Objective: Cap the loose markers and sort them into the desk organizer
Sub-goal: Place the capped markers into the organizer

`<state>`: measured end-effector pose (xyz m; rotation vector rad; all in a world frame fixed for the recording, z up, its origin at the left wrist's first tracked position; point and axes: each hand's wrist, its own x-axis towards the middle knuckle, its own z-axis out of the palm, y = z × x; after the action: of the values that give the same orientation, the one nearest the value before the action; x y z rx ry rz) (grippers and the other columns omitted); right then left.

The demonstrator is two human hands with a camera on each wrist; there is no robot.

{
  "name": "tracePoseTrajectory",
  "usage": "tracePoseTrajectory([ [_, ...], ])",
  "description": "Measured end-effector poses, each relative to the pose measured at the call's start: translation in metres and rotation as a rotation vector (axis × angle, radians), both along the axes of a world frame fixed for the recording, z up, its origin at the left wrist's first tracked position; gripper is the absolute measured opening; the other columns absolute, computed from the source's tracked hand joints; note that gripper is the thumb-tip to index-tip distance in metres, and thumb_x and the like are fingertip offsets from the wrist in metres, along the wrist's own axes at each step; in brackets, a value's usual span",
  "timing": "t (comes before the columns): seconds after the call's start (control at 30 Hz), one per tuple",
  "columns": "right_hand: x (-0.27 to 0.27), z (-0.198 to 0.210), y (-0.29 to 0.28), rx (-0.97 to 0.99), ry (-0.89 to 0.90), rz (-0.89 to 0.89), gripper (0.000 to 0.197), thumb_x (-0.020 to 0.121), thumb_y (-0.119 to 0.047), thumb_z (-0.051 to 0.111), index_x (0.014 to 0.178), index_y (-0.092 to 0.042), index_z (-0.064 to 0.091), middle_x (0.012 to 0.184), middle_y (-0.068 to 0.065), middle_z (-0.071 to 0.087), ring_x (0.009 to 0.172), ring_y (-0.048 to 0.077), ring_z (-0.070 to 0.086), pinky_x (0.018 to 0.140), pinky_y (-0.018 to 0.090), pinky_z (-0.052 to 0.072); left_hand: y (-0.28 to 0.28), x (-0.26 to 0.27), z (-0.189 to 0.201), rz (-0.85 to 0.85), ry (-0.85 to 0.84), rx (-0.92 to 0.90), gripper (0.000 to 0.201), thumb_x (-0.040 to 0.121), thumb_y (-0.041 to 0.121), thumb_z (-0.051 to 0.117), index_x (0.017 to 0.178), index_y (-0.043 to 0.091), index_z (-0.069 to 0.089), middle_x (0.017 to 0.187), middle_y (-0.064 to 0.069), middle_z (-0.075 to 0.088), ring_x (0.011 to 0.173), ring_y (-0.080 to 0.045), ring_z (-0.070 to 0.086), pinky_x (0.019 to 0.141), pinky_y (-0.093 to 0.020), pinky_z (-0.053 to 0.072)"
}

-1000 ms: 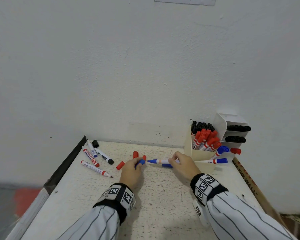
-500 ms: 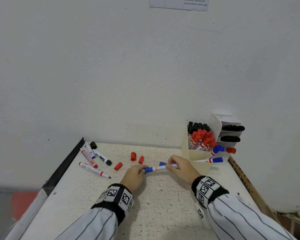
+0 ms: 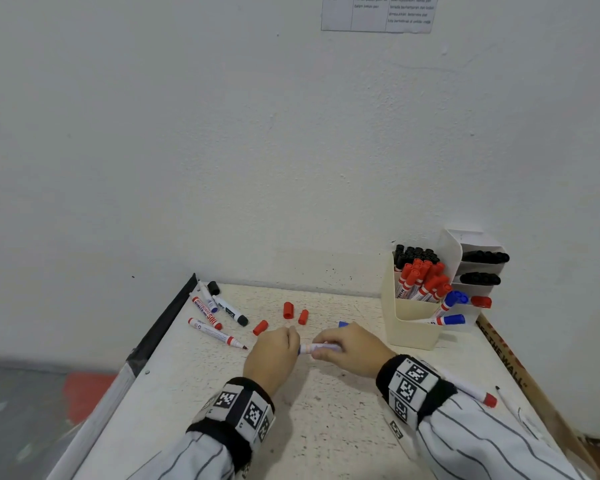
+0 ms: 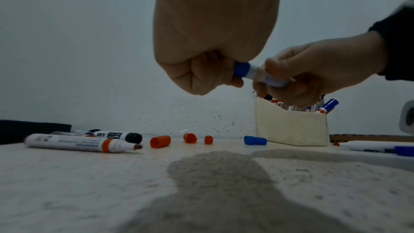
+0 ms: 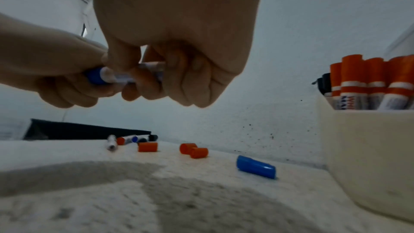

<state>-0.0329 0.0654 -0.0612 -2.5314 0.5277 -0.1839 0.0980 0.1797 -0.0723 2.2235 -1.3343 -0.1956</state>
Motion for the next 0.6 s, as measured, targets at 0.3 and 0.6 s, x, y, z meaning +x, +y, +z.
tracePoseTrajectory([
  [0.3, 0.009, 0.008, 0.035, -0.110, -0.020, 0.057, 0.029, 0.086, -0.048, 0.055, 0.099, -0.028, 0.071, 0.082, -0.010, 0.068, 0.076, 0.007, 0.058, 0.067, 0.027, 0.043, 0.036, -0.002, -0.004, 0.010, -0.138, 0.241, 0.039, 0.101, 0.015, 0.029, 0.136, -0.002, 0.034, 0.124, -0.016, 0.054, 0.109, -0.030, 0.055, 0.077, -0.032, 0.039],
  [0.6, 0.008, 0.004, 0.043, 0.032, 0.027, 0.007, 0.031, 0.092, -0.048, 0.044, 0.076, -0.029, 0.064, 0.060, -0.007, 0.050, 0.058, 0.008, 0.046, 0.061, 0.029, 0.036, 0.043, -0.001, 0.003, 0.013, -0.022, -0.046, 0.033, 0.101, 0.026, 0.029, 0.095, 0.012, 0.058, 0.066, 0.001, 0.052, 0.066, -0.020, 0.054, 0.061, -0.025, 0.038],
])
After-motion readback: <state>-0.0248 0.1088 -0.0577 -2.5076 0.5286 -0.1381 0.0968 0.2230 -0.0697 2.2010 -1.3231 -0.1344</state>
